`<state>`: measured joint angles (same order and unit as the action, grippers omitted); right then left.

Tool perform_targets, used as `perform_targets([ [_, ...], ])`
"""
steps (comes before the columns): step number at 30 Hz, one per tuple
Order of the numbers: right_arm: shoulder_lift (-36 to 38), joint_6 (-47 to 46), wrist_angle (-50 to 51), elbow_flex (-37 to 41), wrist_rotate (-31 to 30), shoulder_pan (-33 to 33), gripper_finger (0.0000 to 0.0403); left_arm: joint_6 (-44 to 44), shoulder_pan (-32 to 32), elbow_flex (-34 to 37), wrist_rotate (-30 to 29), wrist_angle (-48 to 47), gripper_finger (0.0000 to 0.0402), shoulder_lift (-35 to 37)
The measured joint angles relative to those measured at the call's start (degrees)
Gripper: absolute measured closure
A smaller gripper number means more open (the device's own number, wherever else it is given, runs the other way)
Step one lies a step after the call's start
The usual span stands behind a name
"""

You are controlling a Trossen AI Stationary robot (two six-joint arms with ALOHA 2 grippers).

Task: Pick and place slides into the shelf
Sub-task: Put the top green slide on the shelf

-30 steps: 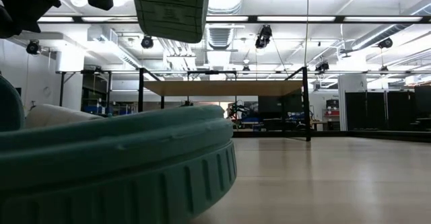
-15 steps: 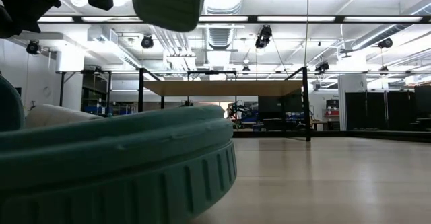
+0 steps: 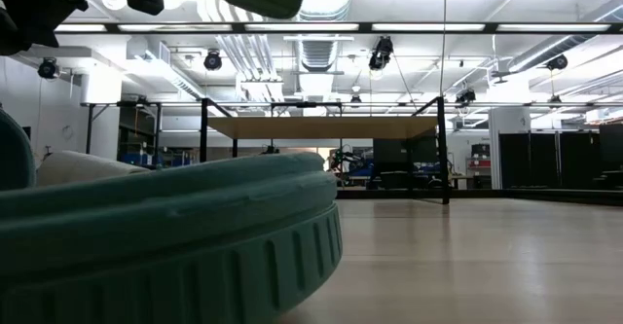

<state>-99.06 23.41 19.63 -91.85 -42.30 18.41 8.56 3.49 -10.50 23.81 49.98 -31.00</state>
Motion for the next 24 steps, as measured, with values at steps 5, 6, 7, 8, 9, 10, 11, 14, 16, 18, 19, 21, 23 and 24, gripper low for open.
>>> perform_targets([
  [5,1.1,0.7,0.7,0.0,0.2,-1.2,0.0390,0.0,0.0,0.0,0.0,0.0,0.0223,0.0],
  [6,1.3,0.7,1.0,0.0,0.2,-1.3,0.0390,0.0,0.0,0.0,0.0,0.0,0.0223,0.0],
  [7,1.5,0.7,1.3,0.0,0.2,-1.6,0.0390,0.0,0.0,0.0,0.0,0.0,0.0223,0.0],
  [8,1.8,0.7,1.6,0.0,0.5,-1.8,0.0390,0.0,0.0,0.0,0.0,0.0,0.0223,0.0],
  [9,2.0,0.7,1.8,0.0,1.1,-2.0,0.0390,0.0,0.0,0.0,0.0,0.0,0.0223,0.0],
  [10,2.3,0.6,1.8,0.0,2.1,-2.2,0.0390,0.0,0.0,0.0,0.0,0.0,0.0223,0.0],
  [11,2.8,0.3,1.8,0.0,3.5,-2.4,0.0390,0.0,0.0,0.0,0.0,0.0,0.0223,0.0],
  [14,3.9,-0.2,2.1,0.0,5.5,-2.9,0.0390,0.0,0.0,0.0,0.0,0.0,0.0223,-0.1],
  [16,4.6,-0.2,3.0,0.0,5.7,-3.1,0.0390,0.0,0.0,0.0,0.0,0.0,0.0223,-0.1],
  [18,5.3,0.4,3.4,0.0,5.7,-3.5,0.0390,0.0,0.0,0.0,0.0,0.0,0.0223,-0.1],
  [19,5.5,0.6,3.7,0.0,5.5,-3.7,0.0390,0.0,0.0,0.0,0.0,0.0,0.0223,-0.1],
  [21,6.3,1.1,4.4,0.0,4.6,-4.1,0.0390,0.0,0.0,0.0,0.0,0.0,0.0223,-0.1],
  [23,7.1,1.1,4.5,0.0,4.4,-4.6,0.0390,0.0,0.0,0.0,0.0,0.0,0.0223,-0.1],
  [24,7.3,1.1,4.6,0.0,4.3,-5.0,0.0390,0.0,0.0,0.0,0.0,0.0,0.0223,-0.1],
])
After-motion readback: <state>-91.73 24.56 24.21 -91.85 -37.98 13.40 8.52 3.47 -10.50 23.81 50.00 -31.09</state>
